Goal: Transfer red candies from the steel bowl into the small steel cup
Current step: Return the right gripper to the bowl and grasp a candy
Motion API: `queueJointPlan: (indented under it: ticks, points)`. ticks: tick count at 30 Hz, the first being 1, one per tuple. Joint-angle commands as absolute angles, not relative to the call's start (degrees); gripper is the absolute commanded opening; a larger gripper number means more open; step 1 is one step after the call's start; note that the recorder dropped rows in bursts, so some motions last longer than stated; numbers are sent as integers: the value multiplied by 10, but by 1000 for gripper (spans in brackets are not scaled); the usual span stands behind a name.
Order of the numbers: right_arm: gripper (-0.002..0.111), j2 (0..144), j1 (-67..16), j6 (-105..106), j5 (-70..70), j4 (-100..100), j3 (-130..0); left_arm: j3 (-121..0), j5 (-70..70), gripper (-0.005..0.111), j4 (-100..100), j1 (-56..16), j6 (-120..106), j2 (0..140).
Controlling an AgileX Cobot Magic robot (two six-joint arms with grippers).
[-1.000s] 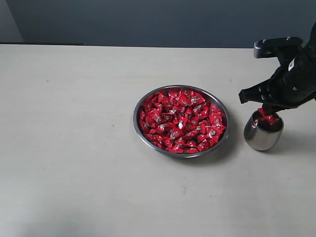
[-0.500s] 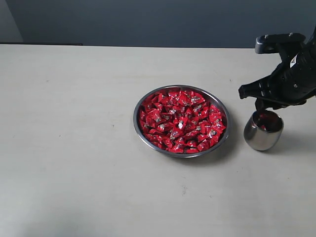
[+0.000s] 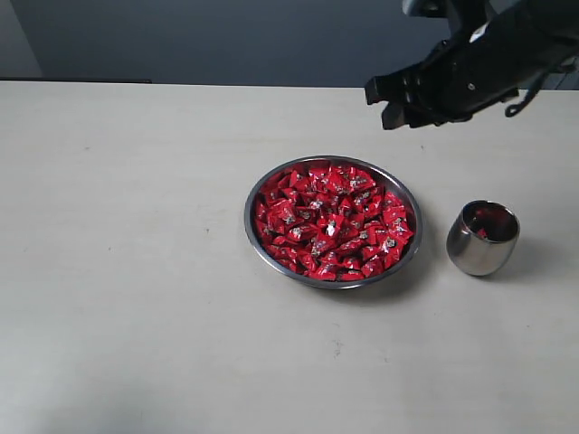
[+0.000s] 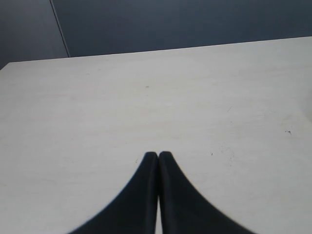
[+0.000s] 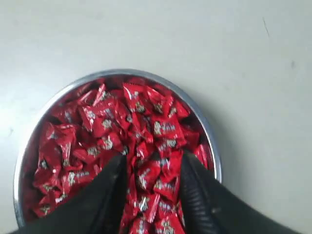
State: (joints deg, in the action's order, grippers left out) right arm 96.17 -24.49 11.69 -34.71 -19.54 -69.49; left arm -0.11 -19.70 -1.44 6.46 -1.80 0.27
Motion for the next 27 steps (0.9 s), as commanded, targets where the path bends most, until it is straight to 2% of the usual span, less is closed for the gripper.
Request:
queueJointPlan:
  ticks: [1, 6, 14, 27]
  points:
    - [36, 1029, -260, 164, -364, -196, -770, 0, -191, 0, -16, 62, -17, 0]
    - [36, 1116, -274, 190, -405, -195, -847, 0, -191, 0, -16, 62, -17, 0]
    - [36, 1213, -274, 209, -434, -195, -899, 0, -191, 0, -16, 62, -17, 0]
    - [36, 1243, -275, 249, -448, -247, -906, 0, -191, 0, -16, 62, -17, 0]
